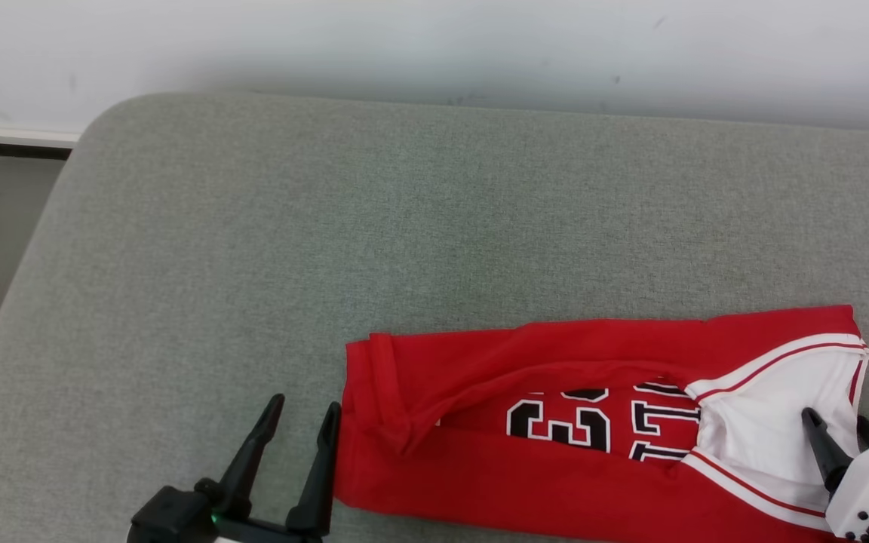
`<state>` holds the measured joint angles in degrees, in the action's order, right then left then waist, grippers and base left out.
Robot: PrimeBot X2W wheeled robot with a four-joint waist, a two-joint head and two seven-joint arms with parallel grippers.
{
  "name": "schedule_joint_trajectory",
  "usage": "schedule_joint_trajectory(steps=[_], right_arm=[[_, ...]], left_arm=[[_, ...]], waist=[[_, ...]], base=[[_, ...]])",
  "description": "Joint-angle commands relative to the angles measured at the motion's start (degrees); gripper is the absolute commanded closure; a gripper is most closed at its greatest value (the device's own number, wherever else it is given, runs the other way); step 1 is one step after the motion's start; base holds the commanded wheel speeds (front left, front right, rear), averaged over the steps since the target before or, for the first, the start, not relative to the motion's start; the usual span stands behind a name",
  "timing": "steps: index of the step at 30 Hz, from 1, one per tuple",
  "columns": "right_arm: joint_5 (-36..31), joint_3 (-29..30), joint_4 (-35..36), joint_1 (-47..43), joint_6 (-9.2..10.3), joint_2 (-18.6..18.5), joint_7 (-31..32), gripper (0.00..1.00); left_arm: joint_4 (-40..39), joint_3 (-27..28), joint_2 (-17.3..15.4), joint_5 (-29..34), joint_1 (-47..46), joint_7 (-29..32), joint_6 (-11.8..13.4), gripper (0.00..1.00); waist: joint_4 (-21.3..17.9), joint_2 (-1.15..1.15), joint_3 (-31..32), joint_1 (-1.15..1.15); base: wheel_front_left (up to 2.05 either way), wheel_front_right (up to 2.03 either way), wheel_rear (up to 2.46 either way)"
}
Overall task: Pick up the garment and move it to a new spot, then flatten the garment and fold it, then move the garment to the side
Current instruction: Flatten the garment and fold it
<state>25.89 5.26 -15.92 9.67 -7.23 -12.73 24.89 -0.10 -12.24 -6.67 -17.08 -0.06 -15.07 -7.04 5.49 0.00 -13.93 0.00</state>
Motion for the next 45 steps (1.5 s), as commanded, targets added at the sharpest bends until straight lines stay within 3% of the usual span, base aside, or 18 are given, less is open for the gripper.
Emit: schedule_joint_trajectory(steps=[1, 2, 3, 4, 17, 25, 31, 38, 45], right_arm=[[1.8, -2.5, -2.5, -0.2, -0.48, 2.4, 1.1, 0.15], [2.8, -2.6, -3.2, 0.1, -0.5, 3.0, 0.7, 0.58], [4.1, -3.1, -3.7, 0.4, -0.54, 3.3, 0.5, 0.91], [5.2, -3.8, -4.2, 0.6, -0.54, 3.3, 0.4, 1.0], [12.2, -3.5, -4.8, 1.0, -0.25, -5.4, -6.3, 1.0], [13.8, 4.2, -0.8, -1.3, -0.19, -14.6, -4.1, 1.0], [14.8, 9.8, 4.6, -4.6, -0.19, -19.0, -0.2, 1.0], [14.7, 7.6, 15.2, -6.0, -0.2, -18.3, 3.9, 1.0], [14.5, -3.1, 23.7, -6.2, -0.2, -13.7, 6.7, 1.0]], left_arm=[[0.4, 0.4, 0.2, 1.2, 0.7, -0.1, -0.2, 0.0], [0.5, 0.5, 0.4, 1.3, 0.9, -0.1, -0.3, 0.0], [0.7, 0.7, 0.8, 1.3, 1.0, -0.1, -0.3, 0.0], [0.9, 0.7, 1.0, 1.3, 1.1, -0.1, -0.4, 0.0], [2.8, 1.4, 1.9, 2.2, 3.2, -0.1, -0.5, 0.0], [3.5, 1.5, 1.9, 2.4, 4.8, -0.1, -0.5, 0.0], [4.1, 2.3, 2.2, 2.7, 6.0, -0.1, -0.4, 0.0], [4.4, 2.3, 2.6, 3.2, 6.2, -0.1, -0.4, 0.0], [4.8, 2.0, 2.9, 3.8, 6.2, -0.1, -0.4, 0.0]], waist=[[0.1, 0.0, 0.3, 0.0], [0.1, 0.0, 0.4, 0.0], [0.3, 0.0, 0.6, 0.0], [0.4, 0.0, 0.8, 0.0], [0.5, 0.0, 3.4, 0.0], [0.1, 0.0, 5.3, 0.0], [0.2, 0.0, 6.8, 0.0], [0.4, 0.0, 7.4, 0.0], [0.8, 0.0, 8.7, 0.0]], base=[[0.0, 0.0, 0.0], [0.0, 0.0, 0.0], [0.0, 0.0, 0.0], [0.0, 0.0, 0.0], [0.0, 0.0, 0.0], [0.0, 0.0, 0.0], [0.0, 0.0, 0.0], [0.0, 0.0, 0.0], [0.0, 0.0, 0.0]])
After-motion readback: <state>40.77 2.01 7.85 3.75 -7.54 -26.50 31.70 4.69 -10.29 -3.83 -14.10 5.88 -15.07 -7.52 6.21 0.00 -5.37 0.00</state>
